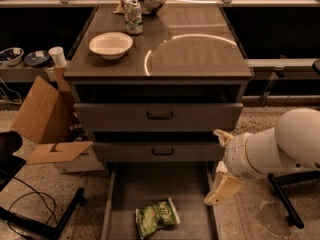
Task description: Pick green jalapeno chip bag from bottom drawer and place on counter
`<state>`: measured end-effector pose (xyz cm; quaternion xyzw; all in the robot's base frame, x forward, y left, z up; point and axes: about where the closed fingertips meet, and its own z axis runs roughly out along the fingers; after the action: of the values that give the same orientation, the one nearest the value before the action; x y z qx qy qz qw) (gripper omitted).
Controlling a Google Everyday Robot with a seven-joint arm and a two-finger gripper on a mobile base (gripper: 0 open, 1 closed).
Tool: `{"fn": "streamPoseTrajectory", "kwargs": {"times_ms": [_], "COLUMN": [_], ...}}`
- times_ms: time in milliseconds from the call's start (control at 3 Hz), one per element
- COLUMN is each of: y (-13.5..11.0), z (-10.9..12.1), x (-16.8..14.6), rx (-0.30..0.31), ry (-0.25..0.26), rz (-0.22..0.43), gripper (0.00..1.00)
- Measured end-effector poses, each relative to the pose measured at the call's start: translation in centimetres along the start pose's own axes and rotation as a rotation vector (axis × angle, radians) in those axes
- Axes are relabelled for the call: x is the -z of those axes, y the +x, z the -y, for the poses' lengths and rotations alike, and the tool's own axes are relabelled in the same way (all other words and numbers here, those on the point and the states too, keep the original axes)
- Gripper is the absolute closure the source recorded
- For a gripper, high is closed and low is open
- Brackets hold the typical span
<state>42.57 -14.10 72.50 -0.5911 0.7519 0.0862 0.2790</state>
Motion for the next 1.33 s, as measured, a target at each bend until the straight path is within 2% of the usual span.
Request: {"fn": "streamPoseTrajectory", "kwargs": {"times_ms": [667,1000,1333], "y": [-0.8,0.5,2.6], "z": [-0.9,-2.4,-3.5], "x": [-1.6,-8.6,-18.4], "rx": [0.015,-0.002,-0.019], "ry": [-0.014,-0.080,-0.132], "rz": [-0.007,-0.027,-0.044], "gripper": [0.00,0.00,0.00]}}
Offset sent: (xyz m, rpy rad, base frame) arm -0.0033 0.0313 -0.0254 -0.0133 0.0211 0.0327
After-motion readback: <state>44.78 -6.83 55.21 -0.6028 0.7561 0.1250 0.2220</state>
